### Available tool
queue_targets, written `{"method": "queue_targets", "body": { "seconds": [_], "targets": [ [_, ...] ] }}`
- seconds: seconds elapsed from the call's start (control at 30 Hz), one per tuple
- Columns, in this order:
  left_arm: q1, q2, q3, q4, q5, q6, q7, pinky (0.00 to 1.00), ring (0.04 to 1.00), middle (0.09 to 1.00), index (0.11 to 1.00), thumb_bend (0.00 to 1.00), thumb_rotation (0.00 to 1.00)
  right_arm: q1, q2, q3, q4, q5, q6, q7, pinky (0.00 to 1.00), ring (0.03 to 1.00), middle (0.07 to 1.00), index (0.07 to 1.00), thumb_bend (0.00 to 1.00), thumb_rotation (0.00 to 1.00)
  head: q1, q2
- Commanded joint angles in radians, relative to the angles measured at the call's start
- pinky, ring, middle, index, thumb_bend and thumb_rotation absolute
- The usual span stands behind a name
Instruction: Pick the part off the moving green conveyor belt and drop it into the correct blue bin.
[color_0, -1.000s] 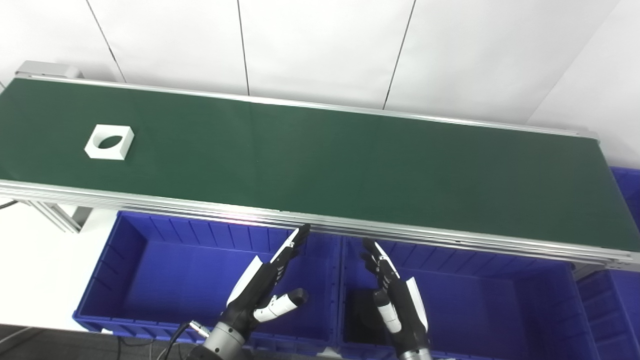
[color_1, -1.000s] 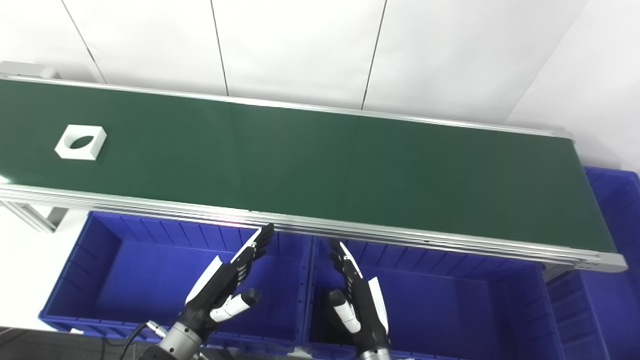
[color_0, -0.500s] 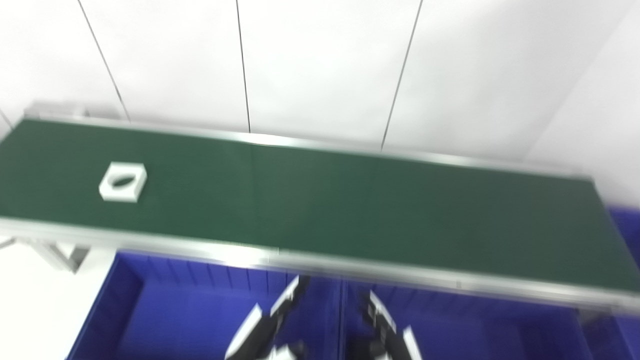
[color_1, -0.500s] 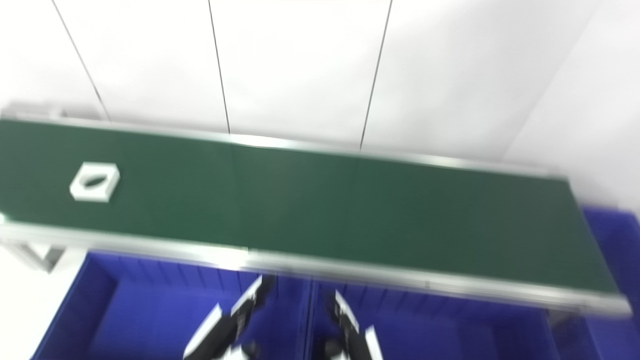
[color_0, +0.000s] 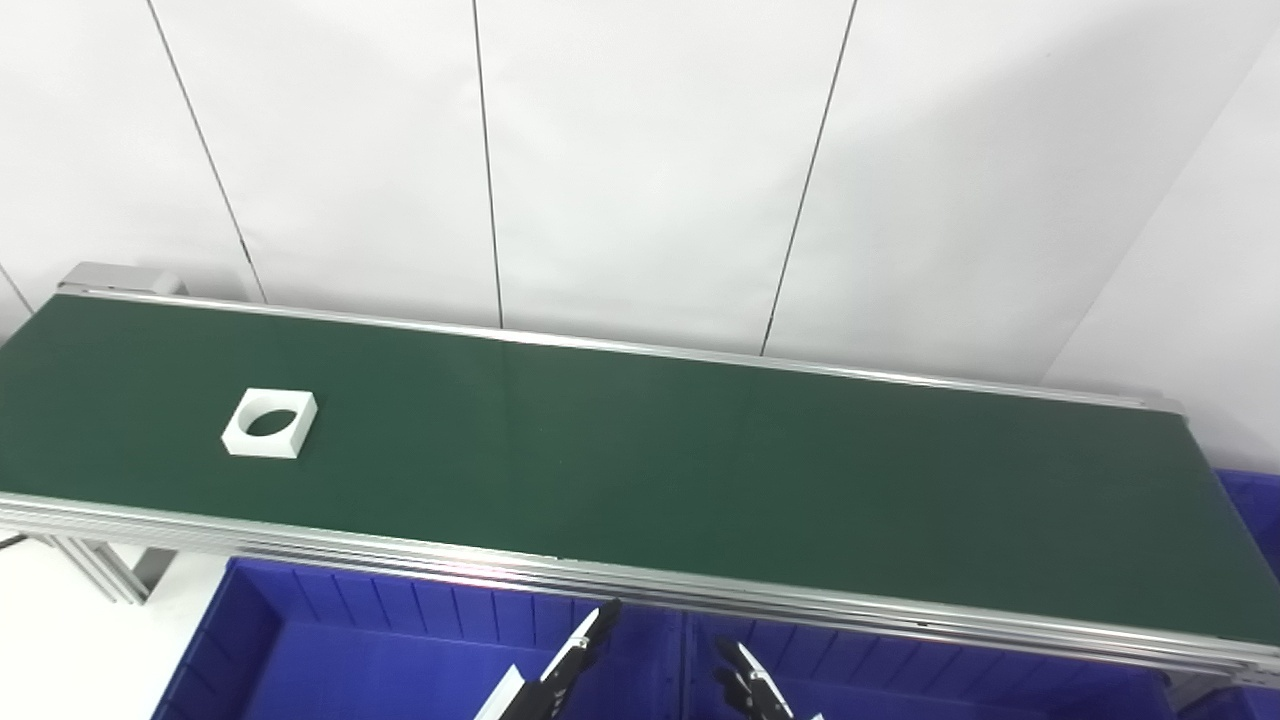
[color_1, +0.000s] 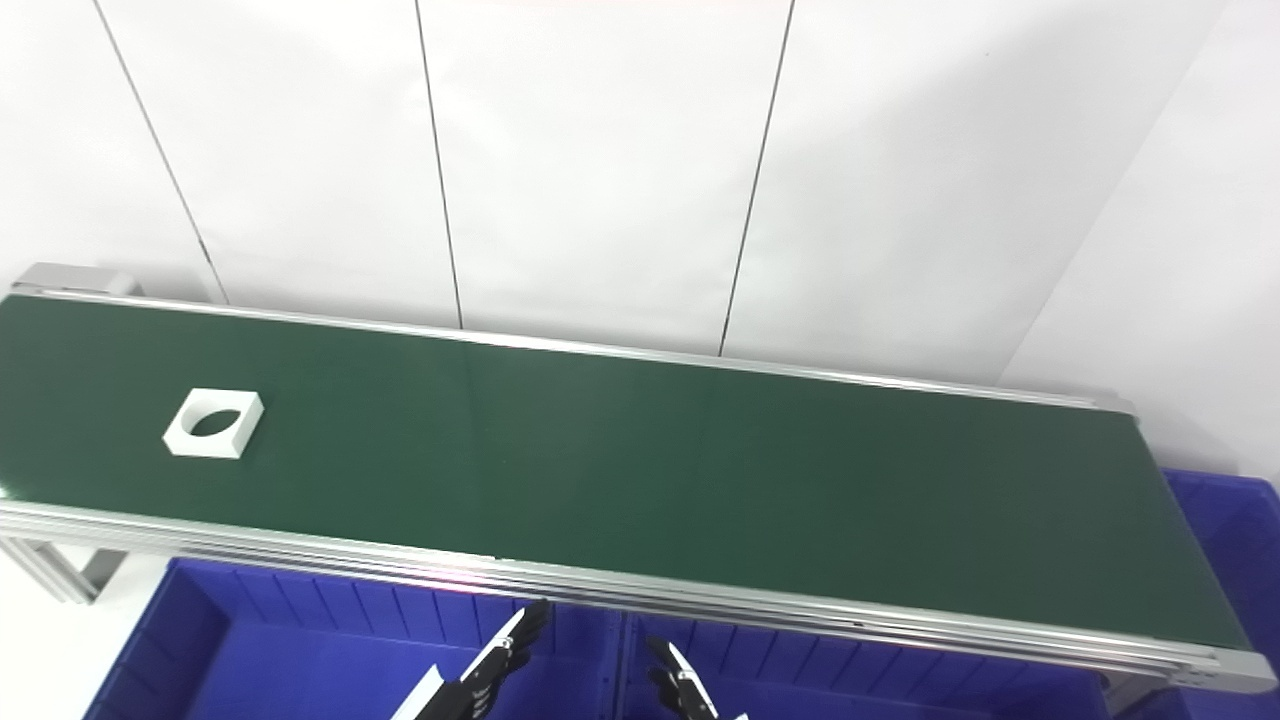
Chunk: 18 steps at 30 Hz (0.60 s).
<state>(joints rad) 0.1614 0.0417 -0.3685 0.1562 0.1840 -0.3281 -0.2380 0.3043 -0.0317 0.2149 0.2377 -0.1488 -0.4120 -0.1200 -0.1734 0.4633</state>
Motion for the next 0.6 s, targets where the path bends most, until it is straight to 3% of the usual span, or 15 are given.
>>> {"method": "queue_targets", "body": {
  "seconds": [0.0,0.37,0.57],
  "targets": [
    [-0.013,-0.014,-0.007,-0.013,0.008,-0.035,0.014,1.00,1.000,1.000,1.000,0.80,0.83,-0.005,-0.004,0.005,-0.019,0.012,-0.057,-0.010,0.91,0.909,0.949,0.923,0.91,1.00,0.014,-0.004],
    [-0.018,-0.054,-0.025,0.028,0.030,-0.055,0.039,1.00,0.993,0.987,0.998,0.81,0.81,-0.001,-0.043,-0.004,-0.025,0.070,-0.057,0.017,0.96,0.937,0.964,0.952,0.87,1.00,0.178,-0.012],
    [-0.025,-0.076,-0.028,0.055,0.041,-0.066,0.054,0.95,0.969,0.977,0.988,0.79,0.76,-0.003,-0.057,-0.016,-0.018,0.085,-0.058,0.031,0.98,0.951,0.979,0.980,0.85,1.00,0.223,-0.025]
  ]
}}
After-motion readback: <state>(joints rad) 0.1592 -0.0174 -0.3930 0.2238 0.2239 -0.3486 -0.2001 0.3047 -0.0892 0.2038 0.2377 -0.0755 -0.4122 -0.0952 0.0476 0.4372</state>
